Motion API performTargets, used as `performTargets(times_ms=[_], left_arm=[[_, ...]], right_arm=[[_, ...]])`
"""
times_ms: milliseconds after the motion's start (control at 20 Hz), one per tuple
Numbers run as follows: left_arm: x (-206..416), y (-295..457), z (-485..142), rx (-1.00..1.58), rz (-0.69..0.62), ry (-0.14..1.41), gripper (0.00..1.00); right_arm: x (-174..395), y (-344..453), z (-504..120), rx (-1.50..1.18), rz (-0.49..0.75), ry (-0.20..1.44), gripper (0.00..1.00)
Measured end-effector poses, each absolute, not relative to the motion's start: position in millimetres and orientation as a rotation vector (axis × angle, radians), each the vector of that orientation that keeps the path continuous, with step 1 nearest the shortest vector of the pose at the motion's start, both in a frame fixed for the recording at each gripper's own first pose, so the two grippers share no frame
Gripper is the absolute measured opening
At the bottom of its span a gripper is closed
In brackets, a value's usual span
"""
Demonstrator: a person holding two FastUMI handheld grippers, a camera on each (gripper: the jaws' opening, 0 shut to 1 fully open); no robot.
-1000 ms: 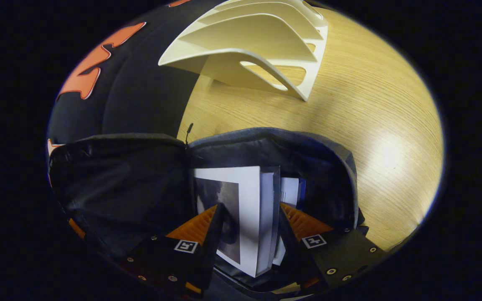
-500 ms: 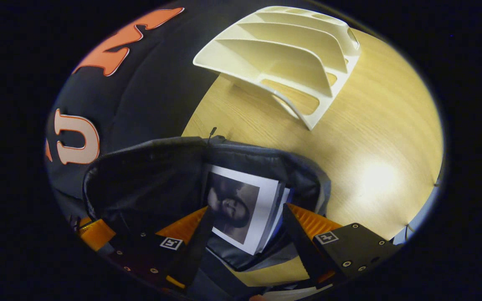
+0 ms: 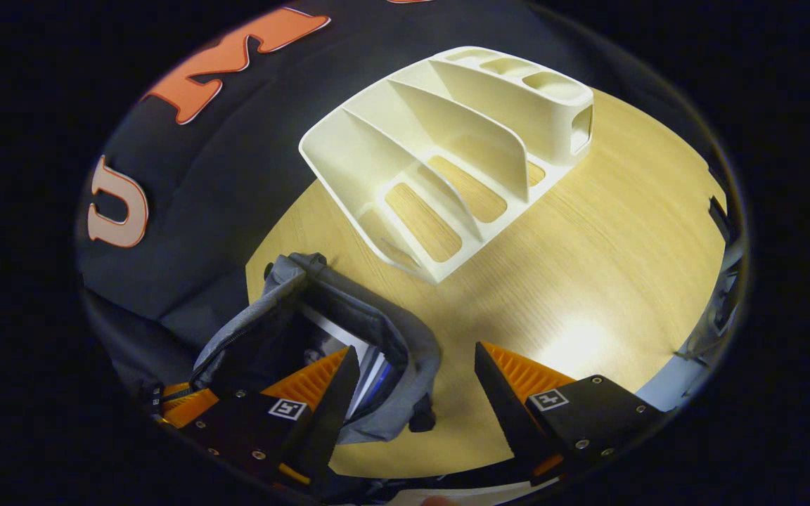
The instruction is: Open the schoolbag, grab two books from the bookshelf and put them into the schoolbag.
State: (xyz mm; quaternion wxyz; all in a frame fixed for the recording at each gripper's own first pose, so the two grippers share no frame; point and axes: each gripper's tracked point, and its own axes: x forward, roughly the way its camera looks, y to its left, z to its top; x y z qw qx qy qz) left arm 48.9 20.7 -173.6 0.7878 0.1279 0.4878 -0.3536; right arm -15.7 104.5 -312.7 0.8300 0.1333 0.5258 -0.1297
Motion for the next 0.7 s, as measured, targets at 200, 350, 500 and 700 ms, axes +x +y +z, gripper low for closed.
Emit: performTargets(times_ms=[200,350,500,700], left_arm=[[27.8,13.9,-190.9,0.175,-0.72,1.088,0.79],[26.5,0.8,-201.7,0.113,-0.637,1.021,0.99],[48.9,2.0,-200.6,0.108,-0.485,0.852,0.98],[70.8,-1.2,-168.7,0.1,-0.385,0.635,0.98]], right_arm=[[-20.1,88.4,-309.0,0.21,-0.221,1.163,0.99],[-9.7,71.7,-298.1,0.118,-0.16,1.155,0.99],[15.0,56.0,-268.8,0.023,-0.104,1.087,0.98],[68.4,42.4,-203.1,-0.092,-0.04,0.896,0.98]])
